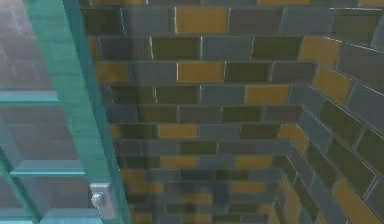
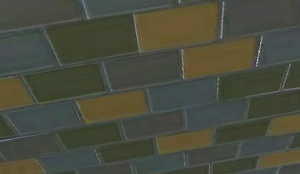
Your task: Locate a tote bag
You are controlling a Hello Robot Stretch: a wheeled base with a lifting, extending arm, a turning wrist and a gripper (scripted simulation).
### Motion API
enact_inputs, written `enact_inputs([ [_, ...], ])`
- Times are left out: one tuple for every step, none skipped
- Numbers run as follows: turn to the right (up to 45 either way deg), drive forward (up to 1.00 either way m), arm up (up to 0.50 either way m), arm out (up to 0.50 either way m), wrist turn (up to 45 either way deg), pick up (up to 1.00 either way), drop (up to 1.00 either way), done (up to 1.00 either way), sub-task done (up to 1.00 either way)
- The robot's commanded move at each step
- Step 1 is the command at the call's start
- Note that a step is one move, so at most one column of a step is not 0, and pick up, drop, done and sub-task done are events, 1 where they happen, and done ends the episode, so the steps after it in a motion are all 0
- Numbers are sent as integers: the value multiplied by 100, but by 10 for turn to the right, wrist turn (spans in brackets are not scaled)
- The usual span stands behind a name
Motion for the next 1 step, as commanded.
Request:
enact_inputs([
  [-450,0,0,0,0,0,0,0,0],
])
